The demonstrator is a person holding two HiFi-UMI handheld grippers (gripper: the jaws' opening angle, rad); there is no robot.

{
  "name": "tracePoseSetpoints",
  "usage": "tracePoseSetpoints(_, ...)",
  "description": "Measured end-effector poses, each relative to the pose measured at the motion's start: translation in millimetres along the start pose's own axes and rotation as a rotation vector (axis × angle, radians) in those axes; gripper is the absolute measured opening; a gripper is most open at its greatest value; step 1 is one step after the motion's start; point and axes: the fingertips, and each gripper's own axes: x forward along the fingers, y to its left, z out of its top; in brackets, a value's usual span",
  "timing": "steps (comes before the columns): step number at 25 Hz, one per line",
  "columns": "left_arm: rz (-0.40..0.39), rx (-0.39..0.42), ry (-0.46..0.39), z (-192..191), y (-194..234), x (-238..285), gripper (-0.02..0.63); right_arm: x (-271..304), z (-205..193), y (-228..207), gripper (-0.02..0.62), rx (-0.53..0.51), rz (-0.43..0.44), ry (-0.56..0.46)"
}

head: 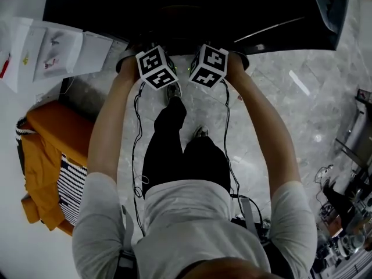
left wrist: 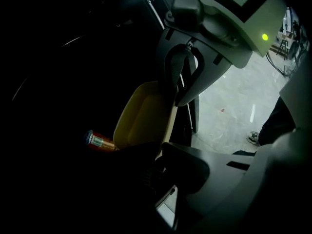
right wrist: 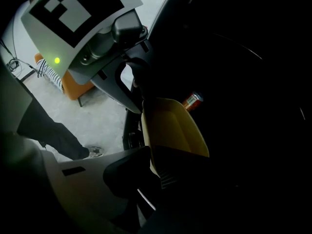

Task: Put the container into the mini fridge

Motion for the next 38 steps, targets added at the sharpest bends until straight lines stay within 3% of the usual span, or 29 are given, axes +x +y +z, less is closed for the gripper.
tracePoseSetpoints(8, -0.01, -0.038, 0.021, -0.8, 7.3, 22.4, 0.052, 13.0, -9.2, -12.9, 0.057, 0.033, 0.01, -0.005)
tracePoseSetpoints(18, 0.027, 0.002, 0.054, -5.9, 14.1, 40.5, 0.052, 33.5, -13.5, -20.7, 0.057, 0.048, -0.003, -0.013)
tracePoseSetpoints(27, 0.033, -0.048, 0.08, -3.4, 20.8, 53.2, 0.052, 44.8, -12.6, -30.2, 0.058, 0.053, -0.013, -0.026)
tracePoseSetpoints(38, 0.061, -0.052, 0.101, -8.4, 27.1, 66.4, 0.052, 59.8, -14.2, -44.8, 0.075, 0.12, -0.039, -0.028)
